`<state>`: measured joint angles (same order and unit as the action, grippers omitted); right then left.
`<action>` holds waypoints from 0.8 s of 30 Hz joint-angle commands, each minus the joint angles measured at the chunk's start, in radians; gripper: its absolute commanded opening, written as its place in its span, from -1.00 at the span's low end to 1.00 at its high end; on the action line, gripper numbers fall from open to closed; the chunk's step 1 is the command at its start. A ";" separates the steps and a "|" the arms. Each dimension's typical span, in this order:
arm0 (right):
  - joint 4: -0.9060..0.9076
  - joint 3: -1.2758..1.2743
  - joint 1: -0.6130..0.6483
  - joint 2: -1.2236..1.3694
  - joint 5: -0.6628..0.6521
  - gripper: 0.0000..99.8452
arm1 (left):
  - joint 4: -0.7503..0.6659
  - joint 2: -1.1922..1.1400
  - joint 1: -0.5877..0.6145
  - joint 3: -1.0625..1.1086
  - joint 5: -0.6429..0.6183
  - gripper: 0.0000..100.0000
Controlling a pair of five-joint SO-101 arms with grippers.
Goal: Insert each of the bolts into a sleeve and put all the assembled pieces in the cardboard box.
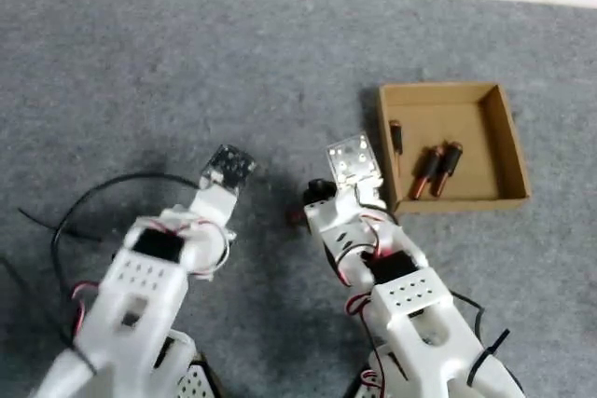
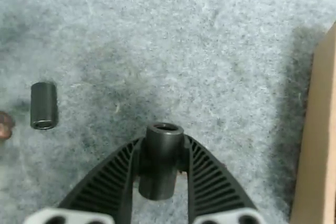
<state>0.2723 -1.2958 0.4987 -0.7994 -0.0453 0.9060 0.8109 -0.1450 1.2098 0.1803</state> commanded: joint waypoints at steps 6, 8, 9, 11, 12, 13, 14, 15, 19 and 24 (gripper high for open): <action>-0.289 -0.113 -0.002 -0.038 -0.011 -0.99 | 0.012 0.659 0.021 0.228 -0.020 -0.99; -0.384 -0.159 -0.002 -0.038 -0.011 -0.99 | 0.012 0.812 0.021 0.292 -0.020 -0.99; -0.420 -0.176 -0.002 -0.038 -0.011 -0.99 | 0.012 0.888 0.022 0.326 -0.021 -0.99; -0.466 -0.199 -0.002 -0.038 -0.011 -0.99 | 0.012 1.023 0.022 0.384 -0.021 -0.99; -0.479 -0.205 -0.002 -0.039 -0.011 -0.99 | 0.006 1.052 0.024 0.395 -0.021 -0.99; -0.483 -0.205 -0.002 -0.039 -0.011 -0.99 | -0.009 1.038 0.024 0.400 -0.021 -0.99; -0.484 -0.205 -0.002 -0.039 -0.011 -0.99 | -0.025 1.010 0.024 0.400 -0.021 -0.99; -0.486 -0.205 -0.002 -0.039 -0.011 -0.99 | -0.040 0.980 0.024 0.400 -0.021 -0.99; -0.486 -0.203 -0.002 -0.031 -0.011 -0.99 | -0.077 0.955 0.024 0.401 -0.021 -0.99; -0.486 -0.208 -0.002 -0.031 -0.012 -0.98 | -0.078 0.955 0.024 0.404 -0.018 -0.99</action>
<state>-0.1788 -1.5121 0.4987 -0.8086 -0.0453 0.8569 1.7683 -0.1312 1.6195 0.1695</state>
